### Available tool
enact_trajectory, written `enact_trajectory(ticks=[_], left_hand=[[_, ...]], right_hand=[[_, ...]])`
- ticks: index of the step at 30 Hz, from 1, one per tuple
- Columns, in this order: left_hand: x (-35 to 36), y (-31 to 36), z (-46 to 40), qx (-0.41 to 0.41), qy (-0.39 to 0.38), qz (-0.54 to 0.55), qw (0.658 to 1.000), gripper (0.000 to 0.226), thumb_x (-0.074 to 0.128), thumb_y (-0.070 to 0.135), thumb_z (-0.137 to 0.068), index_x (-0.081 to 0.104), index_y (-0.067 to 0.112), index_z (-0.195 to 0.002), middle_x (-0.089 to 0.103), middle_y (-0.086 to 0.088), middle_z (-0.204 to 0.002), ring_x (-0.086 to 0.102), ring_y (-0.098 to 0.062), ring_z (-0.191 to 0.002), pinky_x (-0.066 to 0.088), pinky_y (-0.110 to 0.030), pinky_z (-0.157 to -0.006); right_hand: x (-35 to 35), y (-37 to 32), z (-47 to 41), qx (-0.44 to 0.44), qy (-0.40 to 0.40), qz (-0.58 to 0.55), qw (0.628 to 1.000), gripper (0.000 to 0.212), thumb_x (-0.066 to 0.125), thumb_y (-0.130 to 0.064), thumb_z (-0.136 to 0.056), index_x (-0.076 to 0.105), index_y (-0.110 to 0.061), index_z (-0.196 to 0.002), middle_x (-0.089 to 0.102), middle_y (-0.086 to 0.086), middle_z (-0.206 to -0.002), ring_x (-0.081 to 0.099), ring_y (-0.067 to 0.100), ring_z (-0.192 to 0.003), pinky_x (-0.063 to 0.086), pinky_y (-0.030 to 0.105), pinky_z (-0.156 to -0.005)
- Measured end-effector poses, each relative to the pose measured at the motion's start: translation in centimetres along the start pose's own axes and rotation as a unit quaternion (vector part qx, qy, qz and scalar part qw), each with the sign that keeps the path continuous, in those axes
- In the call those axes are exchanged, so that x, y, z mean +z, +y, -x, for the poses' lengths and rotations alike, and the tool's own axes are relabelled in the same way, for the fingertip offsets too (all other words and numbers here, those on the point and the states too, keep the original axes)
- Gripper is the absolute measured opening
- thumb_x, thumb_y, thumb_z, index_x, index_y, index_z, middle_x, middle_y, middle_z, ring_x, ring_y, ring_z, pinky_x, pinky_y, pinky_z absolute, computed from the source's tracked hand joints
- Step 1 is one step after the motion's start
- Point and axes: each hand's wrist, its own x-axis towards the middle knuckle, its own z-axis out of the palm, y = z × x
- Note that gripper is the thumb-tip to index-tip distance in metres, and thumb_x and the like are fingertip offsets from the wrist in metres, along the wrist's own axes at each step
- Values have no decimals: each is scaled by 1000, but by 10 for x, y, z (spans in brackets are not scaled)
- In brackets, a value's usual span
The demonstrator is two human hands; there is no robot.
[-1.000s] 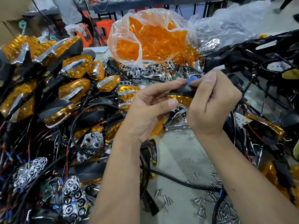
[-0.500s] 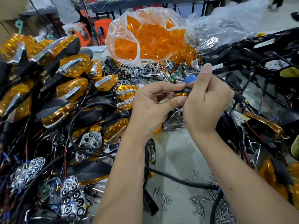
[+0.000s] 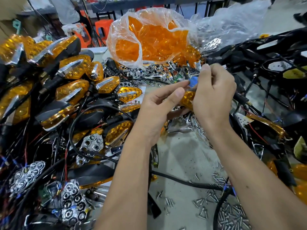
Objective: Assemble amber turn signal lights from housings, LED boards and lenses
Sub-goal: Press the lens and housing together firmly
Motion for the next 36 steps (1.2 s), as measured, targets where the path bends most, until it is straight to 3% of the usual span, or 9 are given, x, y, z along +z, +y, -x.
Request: enact_trajectory(ticks=[4,9,13,16,20,23,27,31,36], left_hand=[[11,-3,-3,-6,-3,7,1000,21,67,21,-95,79,12,-110,76,-7,-106,71,-19,-97,60,-34,-79],[9,0,-4,17,38,8,999,23,64,29,-98,82,20,-85,76,-1,-83,73,-13,-75,61,-28,-63],[-3,-1,-8,58,161,-68,983,44,56,43,-102,72,4,-89,71,-6,-68,68,-15,-55,55,-26,-48],[-17,-1,-7,59,244,-94,963,46,58,43,-103,63,19,-64,55,-1,-51,53,-17,-43,46,-27,-42],[-19,-3,-12,156,320,-158,921,38,59,34,-105,57,15,-73,51,-5,-65,47,-19,-62,41,-36,-60],[-12,-4,-14,167,336,-123,919,46,51,39,-107,67,14,-73,58,-3,-64,54,-17,-61,45,-31,-59],[-4,-2,-17,141,377,-22,915,63,45,46,-108,60,25,-51,61,2,-56,57,-13,-55,49,-25,-58],[-8,-1,-18,132,392,-12,910,66,42,43,-110,51,25,-47,50,8,-48,48,-9,-48,44,-21,-54],[-17,3,-19,62,419,53,904,67,43,49,-108,48,24,-47,46,8,-49,47,-12,-50,45,-26,-60]], right_hand=[[-3,0,-2,8,9,8,1000,32,47,-31,-104,52,-13,-77,47,-12,-59,46,2,-57,35,22,-62],[-2,-9,-1,-45,-56,18,997,30,51,-34,-103,56,-11,-85,55,-8,-70,51,7,-66,43,32,-68],[4,-16,5,-128,-257,-8,958,17,62,-24,-98,57,-7,-96,61,6,-90,58,24,-86,50,43,-77],[8,-11,11,-83,-376,-41,922,21,71,-19,-92,60,-7,-106,64,8,-100,63,26,-94,53,48,-84],[11,-11,18,105,-397,-198,890,11,67,-18,-101,66,-8,-105,70,17,-93,69,18,-73,58,35,-61],[17,-16,27,208,-399,-294,843,22,54,-21,-108,61,-5,-96,63,10,-76,64,14,-58,54,29,-50],[21,-22,34,171,-387,-174,889,29,45,-35,-110,51,-9,-99,51,-1,-76,52,3,-56,45,20,-52],[21,-25,36,125,-414,-109,895,43,37,-44,-111,46,-3,-102,46,5,-80,51,11,-56,50,32,-50],[8,-22,30,127,-523,-149,829,30,54,-37,-106,46,-8,-114,55,10,-83,56,19,-51,46,32,-40]])
